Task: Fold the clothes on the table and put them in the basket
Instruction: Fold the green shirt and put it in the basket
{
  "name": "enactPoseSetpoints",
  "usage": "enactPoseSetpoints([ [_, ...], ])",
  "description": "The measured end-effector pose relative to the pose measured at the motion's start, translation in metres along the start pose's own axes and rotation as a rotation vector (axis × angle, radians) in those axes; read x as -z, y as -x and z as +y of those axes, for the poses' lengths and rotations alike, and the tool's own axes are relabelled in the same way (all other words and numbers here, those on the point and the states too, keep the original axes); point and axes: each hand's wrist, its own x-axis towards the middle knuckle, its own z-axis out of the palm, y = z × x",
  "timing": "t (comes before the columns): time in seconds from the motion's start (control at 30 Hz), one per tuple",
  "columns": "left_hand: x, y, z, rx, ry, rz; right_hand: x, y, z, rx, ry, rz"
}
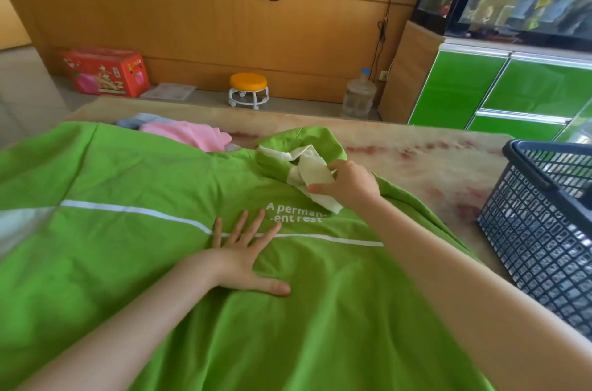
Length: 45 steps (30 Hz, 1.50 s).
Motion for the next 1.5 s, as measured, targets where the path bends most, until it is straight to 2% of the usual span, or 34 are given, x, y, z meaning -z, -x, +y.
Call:
enactPoseSetpoints([
  [0.07,0.000,0.000,-0.004,-0.013,0.015,0.042,-0.006,0.002,-0.002,-0.012,0.089,0.038],
  [0.27,0.000,-0.002,-0.011,-0.037,0.095,0.092,0.019,0.015,0.046,-0.098,-0.195,0.099],
  [0.33,0.002,0.000,-0.003,-0.024,0.130,0.112,0.034,0.026,0.078,-0.166,-0.086,0.039],
  [0.43,0.008,0.006,0.021,-0.054,0.171,0.159,0.053,0.041,0.122,-0.334,0.115,-0.160],
  [0.53,0.012,0.010,0.051,-0.152,0.159,0.175,0.063,0.055,0.142,-0.415,0.184,-0.284],
  [0.67,0.011,0.015,0.084,-0.237,0.140,0.144,0.062,0.063,0.153,-0.438,0.128,-0.322],
  [0.73,0.005,0.019,0.097,-0.260,0.126,0.092,0.065,0.062,0.151,-0.432,0.113,-0.236],
  [0.83,-0.010,0.020,0.110,-0.275,0.064,0.043,0.083,0.056,0.147,-0.386,0.128,0.135],
  [0.9,-0.020,0.016,0.110,-0.258,0.016,0.052,0.092,0.053,0.144,-0.306,0.163,0.276],
  [0.97,-0.027,0.011,0.107,-0.247,-0.044,0.079,0.088,0.053,0.143,-0.279,0.255,0.223],
  [1.03,-0.031,0.009,0.105,-0.242,-0.059,0.101,0.074,0.060,0.147,-0.342,0.289,0.061],
  [1.13,-0.031,0.011,0.107,-0.242,-0.056,0.110,0.069,0.073,0.152,-0.417,0.078,-0.080],
  [1.27,-0.025,0.019,0.118,-0.212,0.103,0.139,0.084,0.108,0.142,-0.267,-0.083,0.009],
  [1.37,-0.019,0.033,0.137,-0.284,0.137,0.170,0.100,0.156,0.131,-0.096,-0.159,0.077],
  [1.5,-0.014,0.049,0.167,-0.370,0.208,0.217,0.101,0.220,0.136,-0.103,-0.235,0.137],
])
